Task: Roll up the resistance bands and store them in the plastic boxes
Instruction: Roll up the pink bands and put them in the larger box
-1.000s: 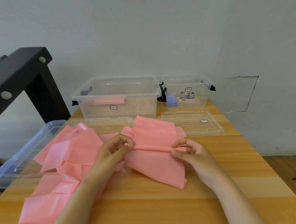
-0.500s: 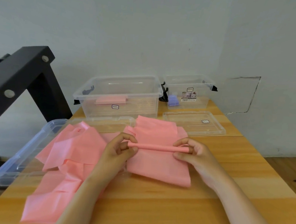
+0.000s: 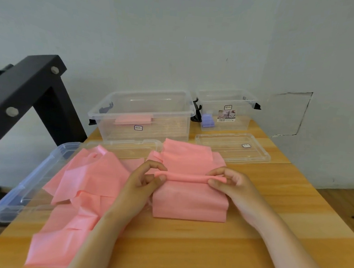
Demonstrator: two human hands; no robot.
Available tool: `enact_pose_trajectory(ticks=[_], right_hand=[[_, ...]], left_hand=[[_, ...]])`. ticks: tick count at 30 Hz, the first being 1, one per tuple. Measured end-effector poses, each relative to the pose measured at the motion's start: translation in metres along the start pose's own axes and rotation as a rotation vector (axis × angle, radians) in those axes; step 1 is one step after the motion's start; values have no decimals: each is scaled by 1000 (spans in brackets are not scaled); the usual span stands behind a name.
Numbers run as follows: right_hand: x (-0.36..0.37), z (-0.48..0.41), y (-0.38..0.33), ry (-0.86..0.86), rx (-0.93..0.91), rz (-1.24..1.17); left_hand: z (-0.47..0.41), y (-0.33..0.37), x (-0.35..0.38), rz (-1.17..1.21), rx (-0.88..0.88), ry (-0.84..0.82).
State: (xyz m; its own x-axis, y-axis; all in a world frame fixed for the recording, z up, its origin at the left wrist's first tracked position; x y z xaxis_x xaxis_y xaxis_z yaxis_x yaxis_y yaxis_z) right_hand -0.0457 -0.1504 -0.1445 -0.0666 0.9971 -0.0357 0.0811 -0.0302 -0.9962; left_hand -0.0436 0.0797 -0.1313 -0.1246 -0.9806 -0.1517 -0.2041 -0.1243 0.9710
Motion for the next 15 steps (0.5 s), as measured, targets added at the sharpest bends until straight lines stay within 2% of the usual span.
enact_pose_trajectory(ticks=[3, 7, 11, 15], right_hand=[[3, 1, 0, -73, 23, -2], [2, 1, -3, -15, -4, -5], [0, 0, -1, 9, 12, -33], [0, -1, 1, 16, 5, -43]], left_hand=[[2, 3, 0, 55, -11, 16], [1, 3, -1, -22, 19, 35], [-1, -2, 1, 27, -22, -12], [-1, 1, 2, -17, 20, -17]])
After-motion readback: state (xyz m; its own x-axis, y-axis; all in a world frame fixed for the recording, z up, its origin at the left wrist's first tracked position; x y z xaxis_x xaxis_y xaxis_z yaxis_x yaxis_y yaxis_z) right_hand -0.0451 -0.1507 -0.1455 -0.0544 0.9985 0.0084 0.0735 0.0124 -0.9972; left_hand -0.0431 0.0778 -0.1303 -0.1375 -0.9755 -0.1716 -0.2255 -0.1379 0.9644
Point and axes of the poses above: each hand's wrist, its own z-axis away from the middle knuckle, its own x-axis out of the palm, y = z × x, the point moved 5 cm from there along -z, towards the middle knuckle, and after that the axes turned 2 degrees about -z, right-handed, at the moved point
